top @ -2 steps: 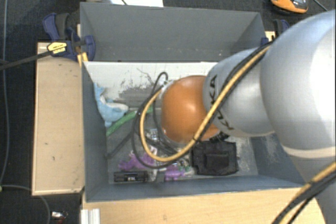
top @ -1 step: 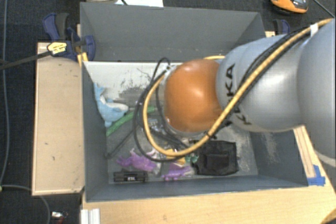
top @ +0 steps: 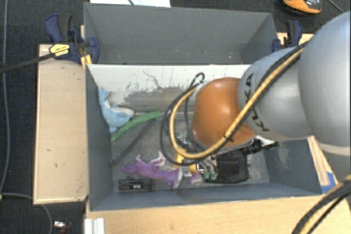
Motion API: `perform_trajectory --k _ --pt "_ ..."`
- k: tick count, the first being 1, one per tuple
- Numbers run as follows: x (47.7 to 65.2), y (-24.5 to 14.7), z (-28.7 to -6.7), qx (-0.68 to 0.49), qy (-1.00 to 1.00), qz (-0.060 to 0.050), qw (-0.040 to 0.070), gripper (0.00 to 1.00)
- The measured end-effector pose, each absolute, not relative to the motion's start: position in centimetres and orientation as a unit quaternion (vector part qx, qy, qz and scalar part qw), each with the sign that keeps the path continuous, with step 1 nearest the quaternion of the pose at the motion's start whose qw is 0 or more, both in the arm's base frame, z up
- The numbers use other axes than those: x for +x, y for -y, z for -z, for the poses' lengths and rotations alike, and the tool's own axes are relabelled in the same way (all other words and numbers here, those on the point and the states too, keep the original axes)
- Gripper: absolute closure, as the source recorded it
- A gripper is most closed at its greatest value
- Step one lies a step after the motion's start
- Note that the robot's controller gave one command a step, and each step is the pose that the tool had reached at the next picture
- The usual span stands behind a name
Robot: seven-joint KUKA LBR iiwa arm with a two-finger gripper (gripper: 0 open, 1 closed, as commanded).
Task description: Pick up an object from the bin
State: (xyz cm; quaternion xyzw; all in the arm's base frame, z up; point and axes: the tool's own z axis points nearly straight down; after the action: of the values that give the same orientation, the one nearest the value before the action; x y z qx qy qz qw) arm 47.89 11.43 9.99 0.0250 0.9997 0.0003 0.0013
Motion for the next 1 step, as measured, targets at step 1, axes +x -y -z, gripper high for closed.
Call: perform_trajectory --k 1 --pt "47.95 -21.93 -6.99 -0.030 -0.999 -0.008 0.012 0.00"
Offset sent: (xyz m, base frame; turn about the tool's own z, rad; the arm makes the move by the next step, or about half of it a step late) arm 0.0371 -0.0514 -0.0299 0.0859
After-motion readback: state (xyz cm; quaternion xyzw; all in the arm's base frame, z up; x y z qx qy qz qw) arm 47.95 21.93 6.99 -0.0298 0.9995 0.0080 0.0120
